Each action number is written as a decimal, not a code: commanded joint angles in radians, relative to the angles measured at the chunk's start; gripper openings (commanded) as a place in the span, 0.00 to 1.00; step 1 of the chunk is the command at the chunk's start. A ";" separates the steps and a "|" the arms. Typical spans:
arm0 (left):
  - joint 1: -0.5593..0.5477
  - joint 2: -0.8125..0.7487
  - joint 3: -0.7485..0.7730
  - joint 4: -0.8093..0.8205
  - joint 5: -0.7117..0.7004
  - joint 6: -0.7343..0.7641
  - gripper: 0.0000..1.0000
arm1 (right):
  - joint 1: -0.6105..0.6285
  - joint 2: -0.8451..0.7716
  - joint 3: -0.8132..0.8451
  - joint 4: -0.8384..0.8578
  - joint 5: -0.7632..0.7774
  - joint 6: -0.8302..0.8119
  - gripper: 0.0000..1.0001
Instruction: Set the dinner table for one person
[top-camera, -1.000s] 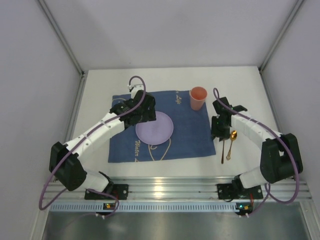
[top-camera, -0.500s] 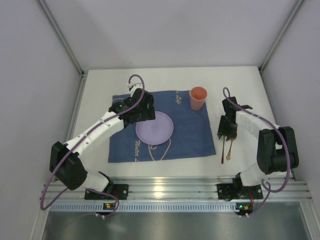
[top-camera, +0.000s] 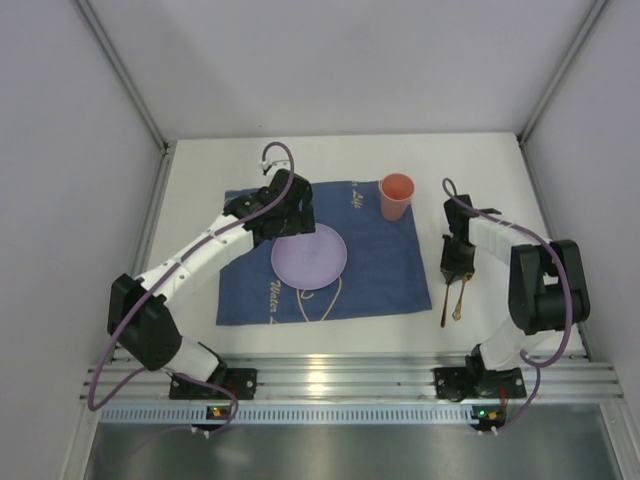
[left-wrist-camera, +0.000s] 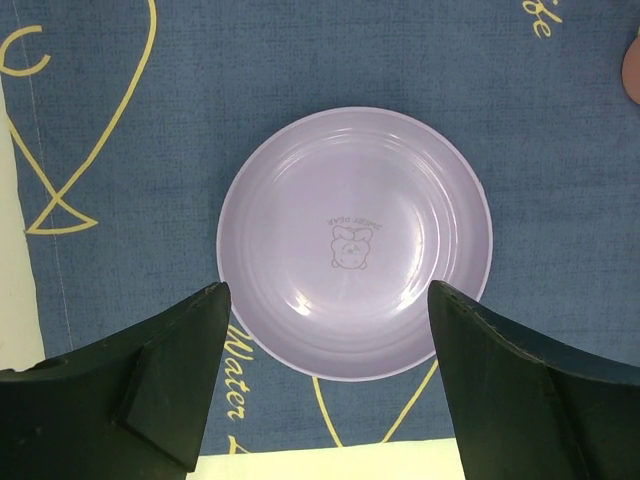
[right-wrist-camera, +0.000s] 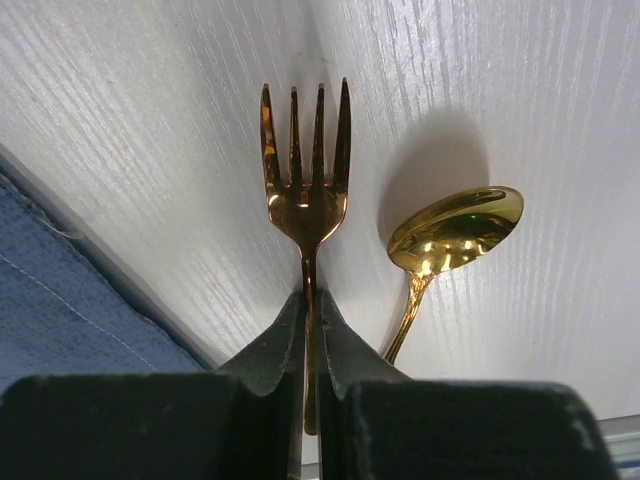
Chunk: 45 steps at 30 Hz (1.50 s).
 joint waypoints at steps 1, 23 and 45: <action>0.003 0.002 0.044 -0.010 -0.009 -0.003 0.85 | -0.012 0.107 -0.030 0.134 -0.014 -0.001 0.00; -0.182 0.188 0.353 0.310 0.572 0.111 0.84 | 0.022 -0.048 1.048 -0.498 -0.095 0.075 0.00; -0.293 0.446 0.549 0.474 0.805 0.029 0.74 | 0.026 -0.206 0.945 -0.515 -0.244 0.128 0.00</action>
